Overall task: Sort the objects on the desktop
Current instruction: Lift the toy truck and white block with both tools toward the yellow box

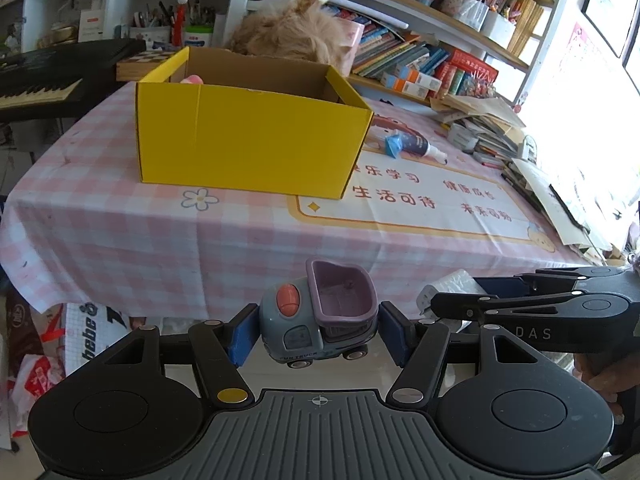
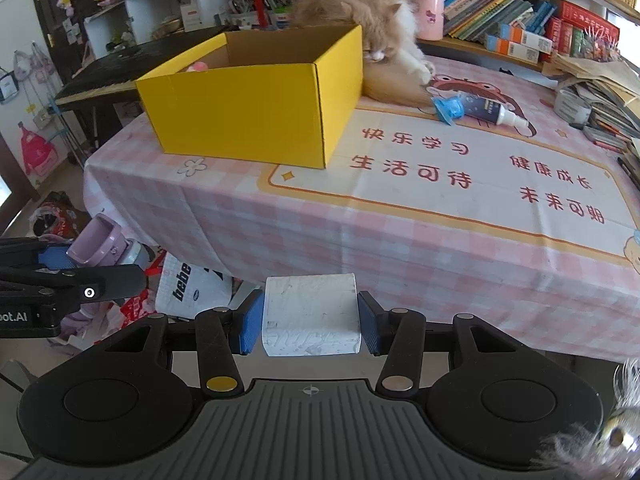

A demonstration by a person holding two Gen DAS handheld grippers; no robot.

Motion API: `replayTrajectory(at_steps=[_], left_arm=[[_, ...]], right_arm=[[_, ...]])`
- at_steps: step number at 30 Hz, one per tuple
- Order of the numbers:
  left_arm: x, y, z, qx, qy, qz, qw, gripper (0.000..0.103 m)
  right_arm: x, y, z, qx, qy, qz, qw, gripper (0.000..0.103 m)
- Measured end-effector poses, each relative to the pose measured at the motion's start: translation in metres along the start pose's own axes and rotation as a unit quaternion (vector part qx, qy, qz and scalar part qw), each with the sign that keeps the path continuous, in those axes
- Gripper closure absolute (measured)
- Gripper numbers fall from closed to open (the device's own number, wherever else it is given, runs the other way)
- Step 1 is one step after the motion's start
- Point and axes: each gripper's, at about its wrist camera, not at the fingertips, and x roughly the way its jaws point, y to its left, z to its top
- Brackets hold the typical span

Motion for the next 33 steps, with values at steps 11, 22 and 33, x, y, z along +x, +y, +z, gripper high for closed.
replayTrajectory(at_steps=[11, 22, 33], left_arm=[[-0.002, -0.001, -0.001, 0.004, -0.007, -0.005, 1.0000, 0.039], [-0.008, 0.009, -0.002, -0.018, -0.019, 0.000, 0.9997, 0.039], [-0.011, 0.029, 0.002, -0.039, -0.028, 0.014, 0.9988, 0.039]], right_arm=[[-0.004, 0.002, 0.001, -0.004, -0.005, -0.003, 1.000, 0.057], [-0.002, 0.006, 0.007, 0.001, 0.004, 0.012, 1.000, 0.057], [-0.008, 0.037, 0.027, -0.037, -0.014, 0.033, 0.999, 0.057]])
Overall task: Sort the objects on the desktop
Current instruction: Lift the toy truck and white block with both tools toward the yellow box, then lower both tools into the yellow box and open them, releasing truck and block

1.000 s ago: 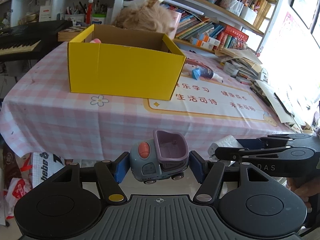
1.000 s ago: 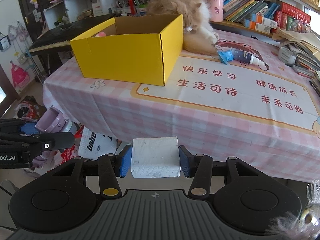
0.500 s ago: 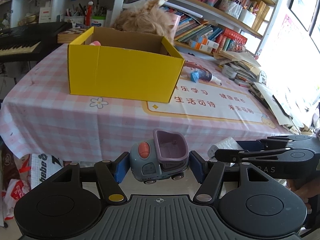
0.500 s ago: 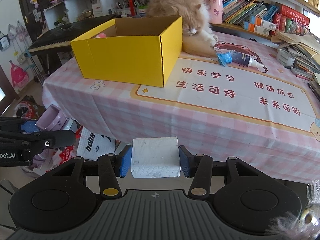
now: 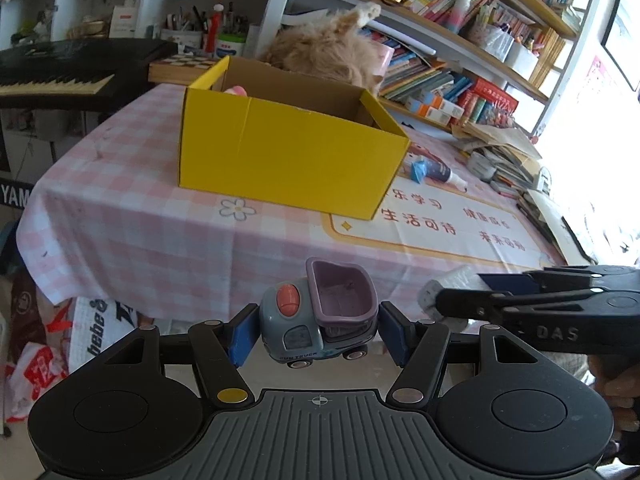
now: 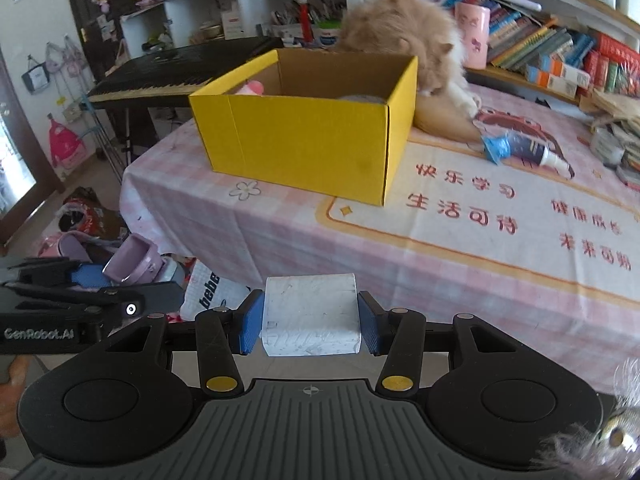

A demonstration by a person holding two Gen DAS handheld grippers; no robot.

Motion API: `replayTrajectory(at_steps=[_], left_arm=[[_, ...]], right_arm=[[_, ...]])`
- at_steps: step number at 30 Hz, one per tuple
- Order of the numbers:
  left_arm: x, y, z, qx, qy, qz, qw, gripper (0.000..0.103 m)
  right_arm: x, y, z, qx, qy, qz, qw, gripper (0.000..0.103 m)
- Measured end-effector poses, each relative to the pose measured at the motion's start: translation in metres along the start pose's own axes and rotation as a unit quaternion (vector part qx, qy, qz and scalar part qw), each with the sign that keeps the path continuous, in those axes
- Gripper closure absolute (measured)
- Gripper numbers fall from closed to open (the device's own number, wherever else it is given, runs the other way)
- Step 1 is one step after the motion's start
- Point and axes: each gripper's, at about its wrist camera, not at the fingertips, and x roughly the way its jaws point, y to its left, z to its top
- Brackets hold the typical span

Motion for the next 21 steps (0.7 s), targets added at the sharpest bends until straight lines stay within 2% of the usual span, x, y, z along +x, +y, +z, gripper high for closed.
replayTrajectory(at_steps=[7, 16, 21], left_arm=[[0.007, 0.005, 0.007, -0.030, -0.018, 0.007, 0.9994, 0.039], [0.019, 0.012, 0.027, -0.033, -0.018, 0.029, 0.9989, 0.039], [0.025, 0.011, 0.049, -0.025, -0.041, 0.039, 0.9981, 0.039]], right_arm=[[0.007, -0.004, 0.009, -0.012, 0.004, 0.002, 1.000, 0.057], [0.028, -0.002, 0.034, -0.036, 0.002, 0.035, 0.999, 0.057], [0.036, -0.009, 0.054, -0.049, -0.011, 0.049, 0.998, 0.057]])
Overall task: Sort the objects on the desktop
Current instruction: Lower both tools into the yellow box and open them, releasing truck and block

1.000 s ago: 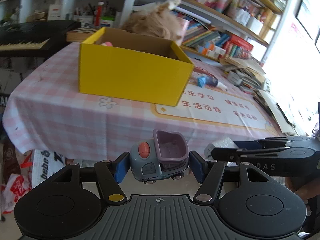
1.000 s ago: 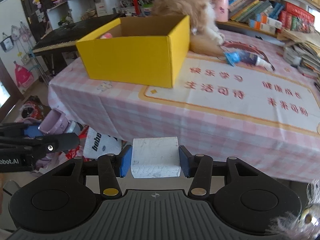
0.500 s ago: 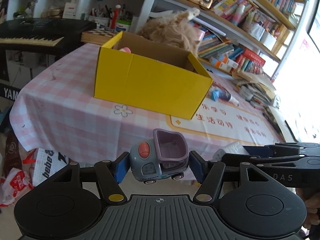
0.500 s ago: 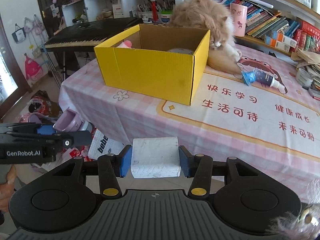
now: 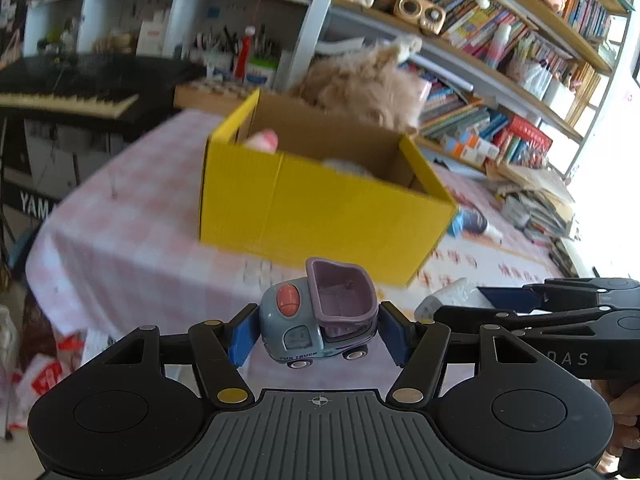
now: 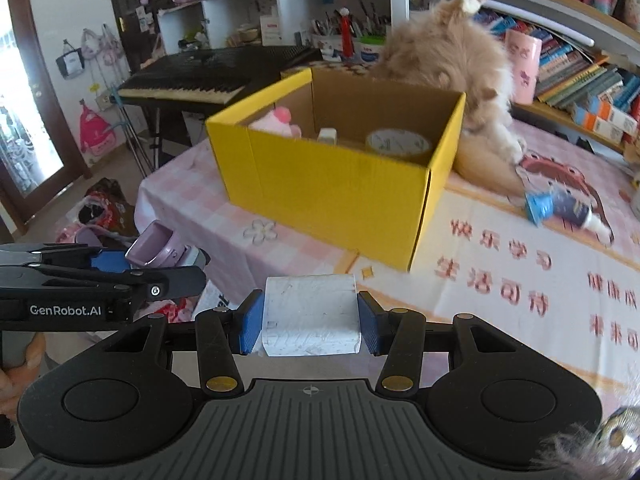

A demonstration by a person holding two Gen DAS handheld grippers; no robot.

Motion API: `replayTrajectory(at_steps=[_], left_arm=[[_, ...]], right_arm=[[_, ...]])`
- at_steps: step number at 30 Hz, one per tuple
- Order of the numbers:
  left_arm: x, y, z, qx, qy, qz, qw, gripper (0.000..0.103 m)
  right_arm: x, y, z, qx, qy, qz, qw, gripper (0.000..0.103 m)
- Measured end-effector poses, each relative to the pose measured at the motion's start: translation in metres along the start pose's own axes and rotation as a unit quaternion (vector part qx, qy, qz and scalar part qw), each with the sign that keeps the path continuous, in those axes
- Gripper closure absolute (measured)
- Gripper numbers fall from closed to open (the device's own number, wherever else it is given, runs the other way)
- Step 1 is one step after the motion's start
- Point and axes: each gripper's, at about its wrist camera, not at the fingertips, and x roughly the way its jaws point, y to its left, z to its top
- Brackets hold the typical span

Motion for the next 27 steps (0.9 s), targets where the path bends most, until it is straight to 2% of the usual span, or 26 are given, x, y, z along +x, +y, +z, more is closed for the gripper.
replayTrajectory(at_steps=[9, 16, 22, 27], left_arm=[[0.014, -0.013, 0.059, 0.018, -0.064, 0.000, 0.9978, 0.039], [0.040, -0.022, 0.100, 0.056, -0.086, 0.000, 0.9947, 0.039], [0.060, -0.021, 0.124, 0.079, -0.096, 0.008, 0.9922, 0.039], [0.085, -0.016, 0.147, 0.096, -0.087, 0.016, 0.9914, 0.039]], right_arm=[[0.000, -0.021, 0.052, -0.024, -0.056, 0.032, 0.998, 0.057], [0.010, -0.038, 0.093, -0.068, -0.092, 0.038, 0.993, 0.057], [0.036, -0.056, 0.119, -0.117, -0.090, 0.023, 0.989, 0.057], [0.071, -0.063, 0.132, -0.175, -0.060, 0.018, 0.983, 0.057]])
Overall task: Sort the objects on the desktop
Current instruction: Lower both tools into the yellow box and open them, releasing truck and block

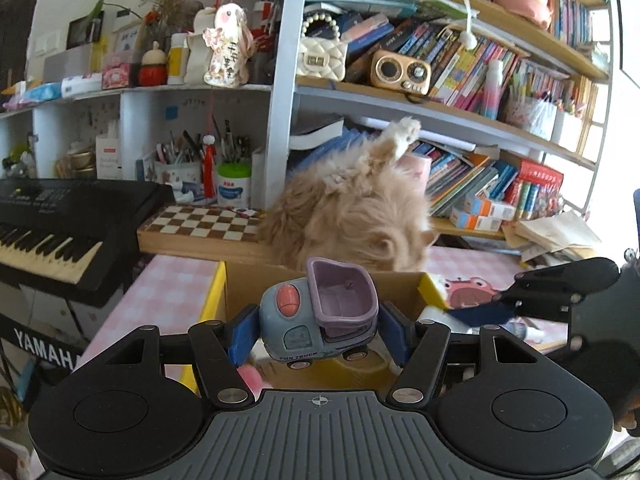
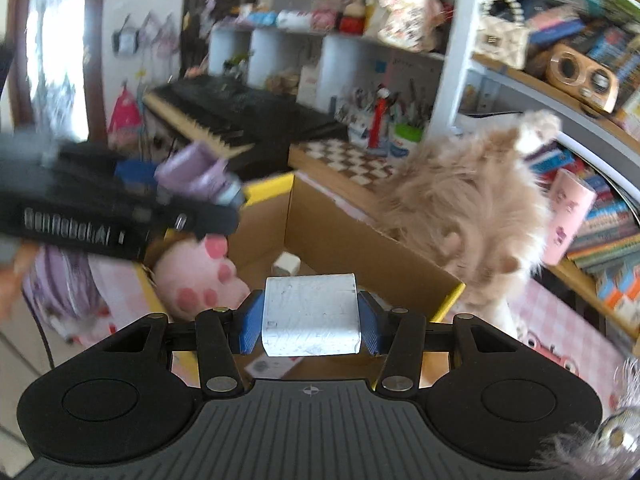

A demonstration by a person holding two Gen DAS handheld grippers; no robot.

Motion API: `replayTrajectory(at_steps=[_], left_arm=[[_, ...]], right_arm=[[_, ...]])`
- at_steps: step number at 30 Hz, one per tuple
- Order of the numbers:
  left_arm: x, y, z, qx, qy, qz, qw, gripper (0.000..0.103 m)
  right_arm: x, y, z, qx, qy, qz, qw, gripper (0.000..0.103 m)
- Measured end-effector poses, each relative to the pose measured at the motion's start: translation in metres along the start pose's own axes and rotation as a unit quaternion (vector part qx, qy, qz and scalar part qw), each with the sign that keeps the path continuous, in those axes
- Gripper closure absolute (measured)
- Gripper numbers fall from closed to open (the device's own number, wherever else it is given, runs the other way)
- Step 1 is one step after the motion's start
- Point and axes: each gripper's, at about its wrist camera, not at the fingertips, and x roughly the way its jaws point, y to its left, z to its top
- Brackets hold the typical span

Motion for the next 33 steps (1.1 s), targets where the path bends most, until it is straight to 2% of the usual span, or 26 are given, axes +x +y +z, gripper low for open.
replayTrajectory(at_steps=[5, 8, 11, 17, 23, 27, 33], left_arm=[[0.036, 0.001, 0.013, 0.020, 0.037, -0.008, 0.9991, 0.039], [0.059, -0.008, 0.012, 0.054, 0.063, -0.005, 0.9965, 0.039], [0.075, -0.015, 0.007, 0.080, 0.086, -0.004, 0.9930, 0.039], [0.101, -0.019, 0.000, 0.098, 0.136, 0.001, 0.9859, 0.039], [0.118, -0.032, -0.011, 0.142, 0.172, 0.003, 0.9748, 0.039], [0.122, -0.025, -0.010, 0.121, 0.183, 0.004, 0.9756, 0.039], [0.122, -0.025, -0.010, 0.118, 0.185, 0.004, 0.9757, 0.038]], right_arm=[[0.032, 0.004, 0.007, -0.100, 0.026, 0.035, 0.994, 0.057], [0.051, 0.005, 0.009, -0.146, 0.043, 0.046, 0.987, 0.057], [0.072, 0.004, 0.007, -0.167, 0.069, 0.059, 0.982, 0.057], [0.092, 0.009, -0.005, -0.225, 0.109, 0.084, 0.964, 0.056], [0.104, 0.010, -0.011, -0.254, 0.129, 0.098, 0.953, 0.056], [0.107, 0.009, -0.013, -0.255, 0.135, 0.105, 0.952, 0.056], [0.104, 0.013, -0.017, -0.281, 0.133, 0.109, 0.944, 0.056]])
